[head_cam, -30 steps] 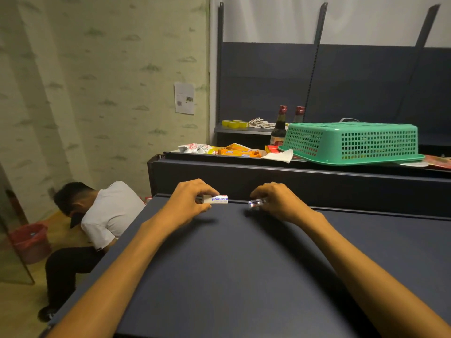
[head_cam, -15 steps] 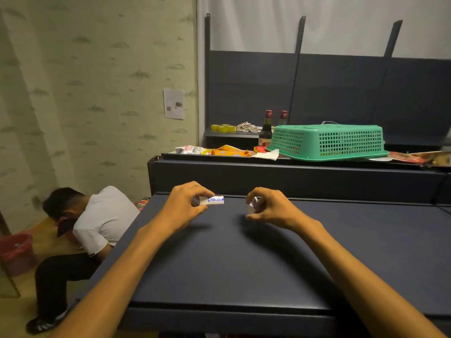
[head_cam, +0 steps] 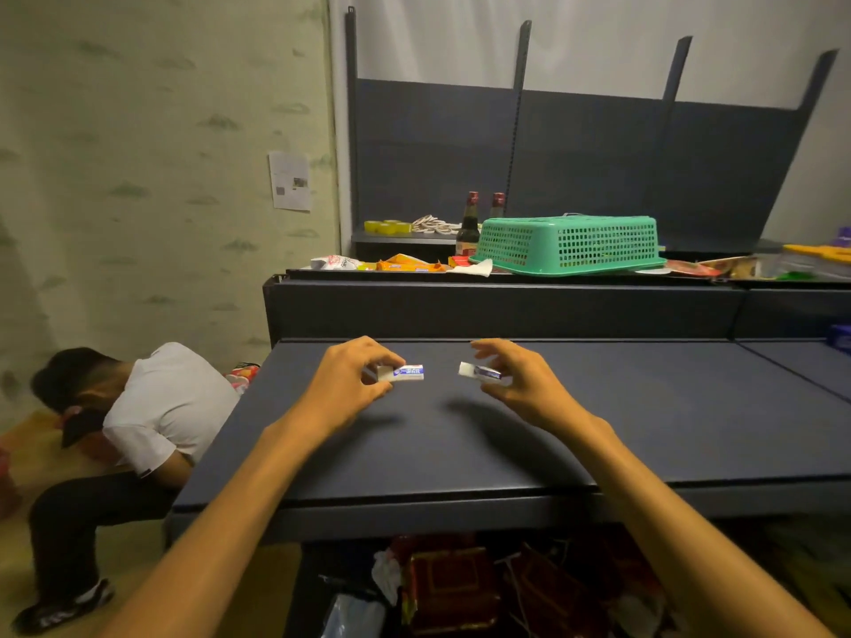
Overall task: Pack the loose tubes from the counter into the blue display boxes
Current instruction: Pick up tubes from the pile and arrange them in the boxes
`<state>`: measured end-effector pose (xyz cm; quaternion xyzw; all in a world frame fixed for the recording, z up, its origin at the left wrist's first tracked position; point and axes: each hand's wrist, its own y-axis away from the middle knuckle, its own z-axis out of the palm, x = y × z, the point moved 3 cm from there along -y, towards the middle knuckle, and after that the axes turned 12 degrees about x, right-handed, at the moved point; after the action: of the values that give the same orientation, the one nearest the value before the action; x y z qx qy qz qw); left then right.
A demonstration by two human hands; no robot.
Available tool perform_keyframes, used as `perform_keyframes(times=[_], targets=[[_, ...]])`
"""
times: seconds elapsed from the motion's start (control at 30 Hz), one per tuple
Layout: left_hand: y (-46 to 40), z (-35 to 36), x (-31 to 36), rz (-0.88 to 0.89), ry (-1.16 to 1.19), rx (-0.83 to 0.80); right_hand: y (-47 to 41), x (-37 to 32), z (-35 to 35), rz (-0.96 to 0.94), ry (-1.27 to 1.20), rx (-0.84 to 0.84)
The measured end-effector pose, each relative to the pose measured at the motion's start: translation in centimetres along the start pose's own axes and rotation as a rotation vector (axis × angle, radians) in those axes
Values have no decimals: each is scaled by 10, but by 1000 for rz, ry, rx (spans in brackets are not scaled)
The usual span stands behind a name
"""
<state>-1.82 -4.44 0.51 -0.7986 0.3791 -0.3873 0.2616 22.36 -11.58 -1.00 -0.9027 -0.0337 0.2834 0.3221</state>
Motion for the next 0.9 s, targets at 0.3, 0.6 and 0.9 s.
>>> perform_keyframes(times=[0.3,0.6,0.9], targets=[[-6,55,58,81,64,-51,52,19,-75,15,175,86],[-20,159,170,178,185,-123,128,80,-196,109,239,209],[-23,265,337,261,274,-193,219,150,-356,180,348,306]])
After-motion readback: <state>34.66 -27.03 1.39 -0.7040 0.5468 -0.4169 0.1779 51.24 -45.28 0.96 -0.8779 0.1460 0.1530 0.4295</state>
